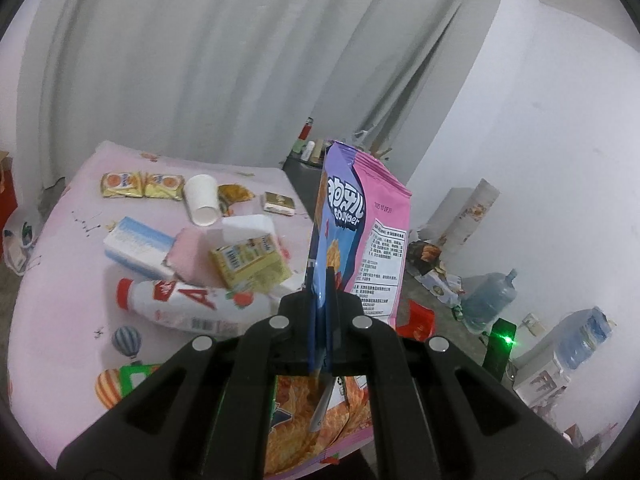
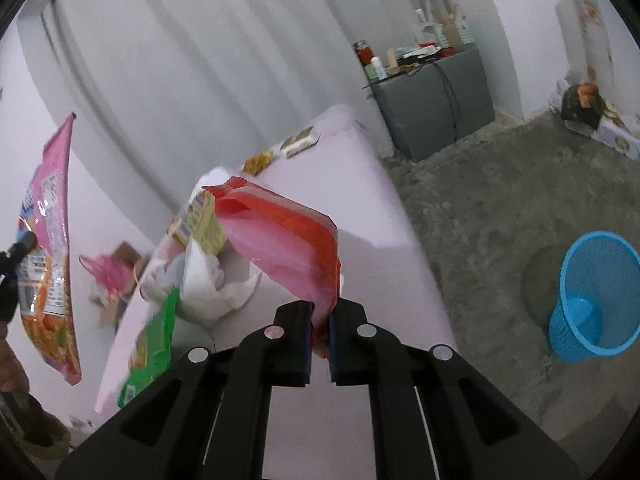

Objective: Collect trash
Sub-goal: 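Carry both held wrappers over the blue wastebasket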

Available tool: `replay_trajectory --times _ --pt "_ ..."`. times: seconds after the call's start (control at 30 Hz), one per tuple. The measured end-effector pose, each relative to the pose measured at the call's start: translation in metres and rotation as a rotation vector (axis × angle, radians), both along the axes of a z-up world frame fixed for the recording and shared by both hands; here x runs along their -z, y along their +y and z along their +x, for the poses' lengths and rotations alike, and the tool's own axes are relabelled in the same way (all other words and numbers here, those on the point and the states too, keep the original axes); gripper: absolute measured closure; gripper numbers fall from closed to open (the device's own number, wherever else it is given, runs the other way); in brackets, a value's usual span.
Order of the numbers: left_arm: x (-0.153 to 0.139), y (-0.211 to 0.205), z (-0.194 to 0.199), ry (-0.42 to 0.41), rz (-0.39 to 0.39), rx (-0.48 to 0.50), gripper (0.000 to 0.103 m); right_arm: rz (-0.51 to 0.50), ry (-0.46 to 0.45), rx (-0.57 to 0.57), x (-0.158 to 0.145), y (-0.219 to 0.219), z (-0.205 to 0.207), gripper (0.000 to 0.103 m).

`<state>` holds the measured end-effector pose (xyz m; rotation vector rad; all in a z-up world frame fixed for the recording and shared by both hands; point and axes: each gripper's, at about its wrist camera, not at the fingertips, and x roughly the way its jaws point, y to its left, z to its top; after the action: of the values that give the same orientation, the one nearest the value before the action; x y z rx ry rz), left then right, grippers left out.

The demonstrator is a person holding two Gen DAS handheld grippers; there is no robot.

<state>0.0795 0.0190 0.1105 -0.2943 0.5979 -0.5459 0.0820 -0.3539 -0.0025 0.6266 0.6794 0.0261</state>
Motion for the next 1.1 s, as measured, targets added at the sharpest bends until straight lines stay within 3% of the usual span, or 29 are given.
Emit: replay_trajectory --times 0.27,0.47,0.67,0.87,1.1 --pt "-0.011 -0.050 0.020 0.023 0.015 0.090 0.102 0.057 -0.045 0.138 0.001 -0.049 -0.037 0.097" --pt "-0.014 -0.125 0.043 0.063 0.077 0.197 0.102 0.123 -0.059 0.301 0.016 -0.101 -0.078 0.097" --pt "-0.003 -0.228 0.071 0.143 0.157 0.335 0.102 0.189 -0.029 0.515 0.045 -0.158 -0.125 0.097" --pt "0.038 -0.355 0.081 0.194 0.314 0.467 0.102 0.267 0.017 0.681 0.083 -0.203 -0.159 0.097" --pt "0.132 -0.490 0.089 0.234 0.484 0.578 0.102 0.415 0.135 0.778 0.153 -0.248 -0.159 0.097"
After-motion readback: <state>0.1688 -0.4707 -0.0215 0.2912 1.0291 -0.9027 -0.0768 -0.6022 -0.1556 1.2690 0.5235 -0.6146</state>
